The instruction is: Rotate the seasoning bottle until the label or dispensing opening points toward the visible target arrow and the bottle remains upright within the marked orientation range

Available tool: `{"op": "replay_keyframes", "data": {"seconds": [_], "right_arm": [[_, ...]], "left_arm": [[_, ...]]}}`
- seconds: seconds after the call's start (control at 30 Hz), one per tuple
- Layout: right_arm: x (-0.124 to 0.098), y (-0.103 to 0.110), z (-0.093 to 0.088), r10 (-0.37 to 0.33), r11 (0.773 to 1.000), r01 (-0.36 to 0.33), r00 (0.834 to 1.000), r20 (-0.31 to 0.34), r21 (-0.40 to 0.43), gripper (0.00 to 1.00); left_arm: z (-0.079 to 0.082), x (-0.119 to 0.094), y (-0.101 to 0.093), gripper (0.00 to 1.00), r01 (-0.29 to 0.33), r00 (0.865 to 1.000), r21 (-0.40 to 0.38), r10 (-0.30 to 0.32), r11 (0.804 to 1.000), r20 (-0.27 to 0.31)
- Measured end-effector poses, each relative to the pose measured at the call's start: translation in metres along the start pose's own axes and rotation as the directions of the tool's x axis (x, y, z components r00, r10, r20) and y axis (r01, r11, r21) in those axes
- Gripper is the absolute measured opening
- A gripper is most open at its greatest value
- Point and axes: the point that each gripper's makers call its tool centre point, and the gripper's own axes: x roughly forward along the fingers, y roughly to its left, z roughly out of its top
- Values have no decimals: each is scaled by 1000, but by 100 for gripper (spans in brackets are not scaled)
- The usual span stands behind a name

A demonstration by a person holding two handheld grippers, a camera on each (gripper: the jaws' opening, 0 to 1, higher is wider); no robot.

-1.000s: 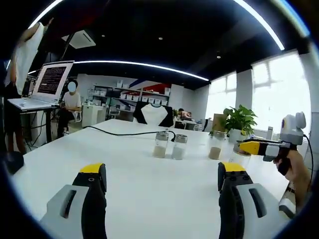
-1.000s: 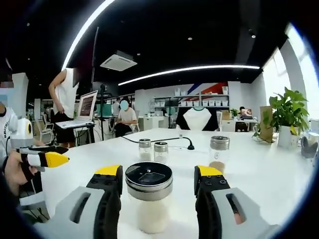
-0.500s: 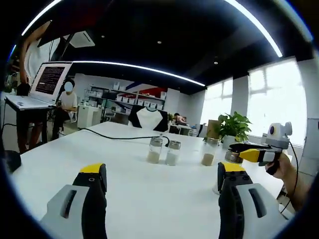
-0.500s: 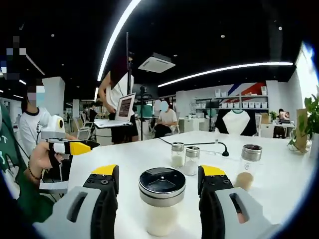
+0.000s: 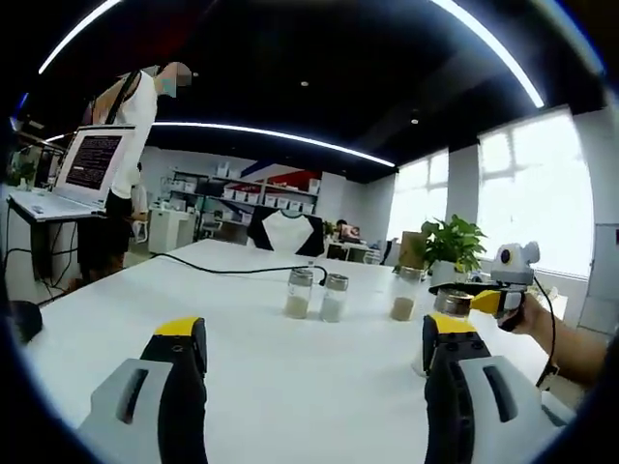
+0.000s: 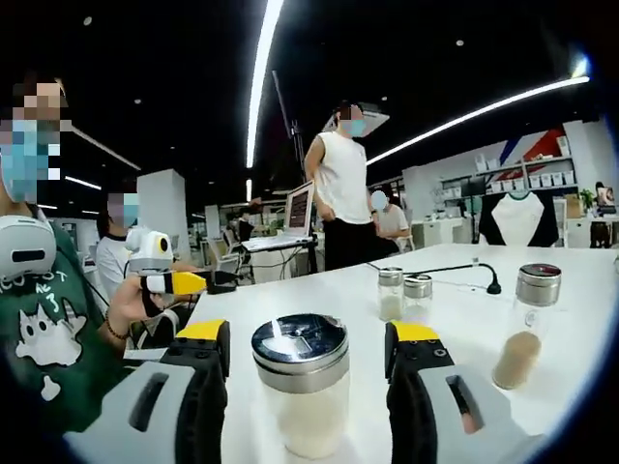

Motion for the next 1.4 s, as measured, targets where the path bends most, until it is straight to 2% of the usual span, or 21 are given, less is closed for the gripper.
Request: {"op": "replay_keyframes", "data": {"seconds": [0.13, 0.17, 0.2, 0.27, 0.3, 0.33, 0.4, 0.5, 0.6, 0.63, 0.73, 0.83, 0.93, 1.0, 1.2, 1.4], "right_arm": [[5, 0, -7, 10, 1000, -10, 1000, -18, -4, 61], [4, -9, -10, -46, 998, 44, 998, -31, -53, 61], [4, -9, -10, -45, 997, 43, 999, -29, -64, 63], [5, 0, -4, 16, 999, -17, 999, 30, 32, 60], [5, -1, -3, 24, 998, -27, 999, 46, 58, 58], [4, -3, -6, 17, 999, -18, 999, 32, 30, 58], [5, -3, -5, 22, 999, -23, 999, 29, 38, 58], [7, 0, -7, 45, 998, -46, 999, 13, 38, 55], [8, 8, -6, 92, 995, -93, 996, 19, 33, 43], [10, 4, -5, 71, 997, -71, 997, 25, -3, 43], [9, 6, -7, 79, 997, -79, 997, 15, 10, 42], [10, 1, -7, 34, 999, -34, 999, 9, -10, 42], [10, 1, -8, 32, 999, -32, 999, 6, -15, 42], [10, 1, -8, 28, 999, -28, 1000, 1, -20, 42], [11, 2, -9, 7, 1000, -7, 1000, -3, -23, 41], [12, 3, -9, -64, 998, 63, 998, -20, -22, 41]], "left_arm": [[5, 1, -12, 99, 44, 998, 17, -44, 999, 39], [5, 1, -13, 99, 44, 998, 25, -45, 999, 39], [5, 1, -14, 99, 46, 998, 37, -48, 998, 38], [4, 1, -14, 100, 48, 998, 38, -49, 998, 37], [3, 1, -13, 100, 46, 998, 32, -47, 998, 33], [3, 1, -12, 100, 43, 998, 35, -44, 998, 34], [6, 1, -7, 100, 17, 998, 83, -22, 996, 56], [7, 1, -5, 100, 5, 998, 110, -12, 994, 63], [1, 4, -2, 100, 15, 999, 94, -18, 995, 34], [0, 4, -3, 100, 18, 999, 90, -21, 996, 31], [-2, 4, -5, 100, 24, 999, 92, -27, 995, 22], [-4, 4, -8, 100, 37, 999, 88, -39, 995, 15], [-6, 5, -10, 100, 48, 999, 89, -48, 995, 6], [-4, 5, -9, 100, 38, 999, 90, -40, 995, 22], [-5, 5, -12, 100, 46, 999, 93, -47, 995, 16], [-5, 5, -17, 99, 67, 998, 79, -68, 995, 13]]}}
